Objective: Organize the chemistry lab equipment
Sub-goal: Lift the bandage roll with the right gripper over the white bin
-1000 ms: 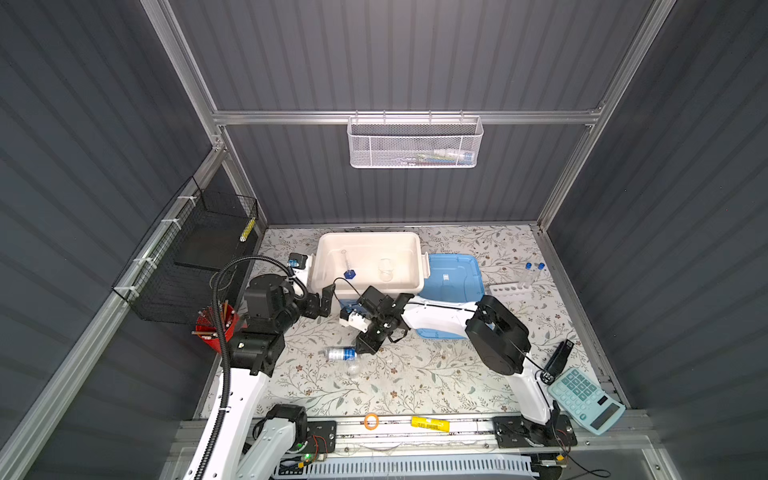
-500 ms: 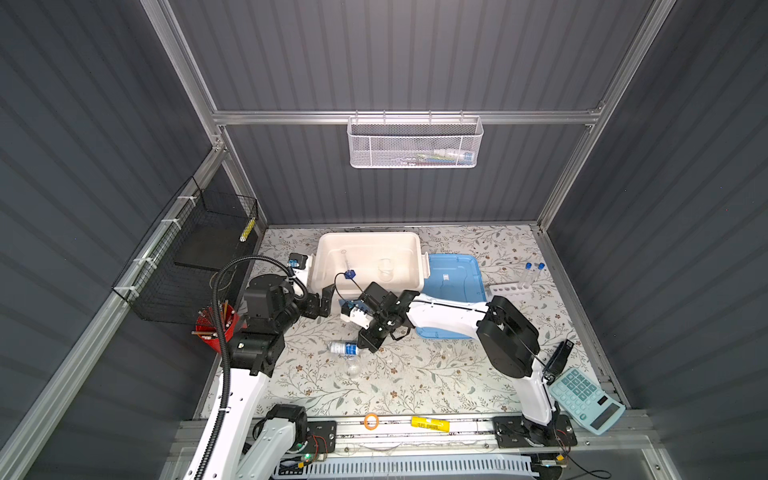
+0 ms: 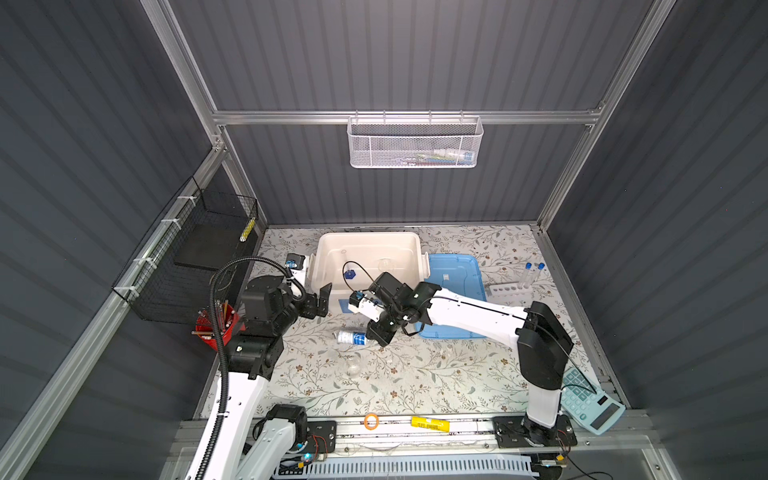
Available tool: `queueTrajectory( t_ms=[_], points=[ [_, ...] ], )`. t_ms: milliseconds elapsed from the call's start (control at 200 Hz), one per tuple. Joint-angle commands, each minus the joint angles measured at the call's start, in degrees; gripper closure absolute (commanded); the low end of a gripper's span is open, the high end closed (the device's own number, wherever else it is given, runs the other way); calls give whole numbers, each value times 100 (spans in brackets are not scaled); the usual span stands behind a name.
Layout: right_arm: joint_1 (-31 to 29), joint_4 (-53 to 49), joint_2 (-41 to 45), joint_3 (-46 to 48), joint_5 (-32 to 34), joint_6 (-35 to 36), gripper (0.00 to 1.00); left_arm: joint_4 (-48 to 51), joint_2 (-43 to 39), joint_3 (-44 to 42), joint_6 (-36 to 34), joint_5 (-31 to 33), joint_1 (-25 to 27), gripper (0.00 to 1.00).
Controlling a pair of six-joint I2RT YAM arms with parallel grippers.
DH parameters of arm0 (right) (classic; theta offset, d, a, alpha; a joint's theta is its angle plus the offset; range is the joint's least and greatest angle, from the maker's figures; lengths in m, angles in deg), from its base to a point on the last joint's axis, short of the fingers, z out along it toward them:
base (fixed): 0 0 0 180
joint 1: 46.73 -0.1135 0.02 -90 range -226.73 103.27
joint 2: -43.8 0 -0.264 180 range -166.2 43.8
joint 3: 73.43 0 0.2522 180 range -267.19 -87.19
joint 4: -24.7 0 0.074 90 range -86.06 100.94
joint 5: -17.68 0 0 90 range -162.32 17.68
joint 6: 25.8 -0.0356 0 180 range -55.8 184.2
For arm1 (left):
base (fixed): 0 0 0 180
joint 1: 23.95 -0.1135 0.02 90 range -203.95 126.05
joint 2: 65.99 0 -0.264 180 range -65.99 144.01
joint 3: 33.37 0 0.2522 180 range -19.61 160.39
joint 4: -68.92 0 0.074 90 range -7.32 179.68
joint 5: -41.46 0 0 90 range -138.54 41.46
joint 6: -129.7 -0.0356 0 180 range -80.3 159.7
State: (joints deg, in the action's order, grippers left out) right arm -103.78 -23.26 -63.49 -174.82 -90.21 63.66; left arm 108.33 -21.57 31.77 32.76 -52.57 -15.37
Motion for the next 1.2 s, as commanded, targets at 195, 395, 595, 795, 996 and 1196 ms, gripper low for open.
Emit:
queueTrajectory(
  t_ms=[195,395,595,795,996,1196],
  points=[
    [9,-748,833,-193,513,320,100,-345,136,229,-106,130,3,0],
    [135,-894,948,-586,788,518,100,-347,208,361,-112,131,3,0],
    [477,-690,881,-940,699,598,100,-262,225,471,-151,208,3,0],
    [808,-543,542,-1400,698,738,100,-218,267,544,-167,243,3,0],
    [1143,-224,135,-1608,707,848,100,-133,297,566,-211,324,3,0],
    [1487,-60,-400,-1932,745,1077,100,-136,351,549,-196,342,3,0]
  ],
)
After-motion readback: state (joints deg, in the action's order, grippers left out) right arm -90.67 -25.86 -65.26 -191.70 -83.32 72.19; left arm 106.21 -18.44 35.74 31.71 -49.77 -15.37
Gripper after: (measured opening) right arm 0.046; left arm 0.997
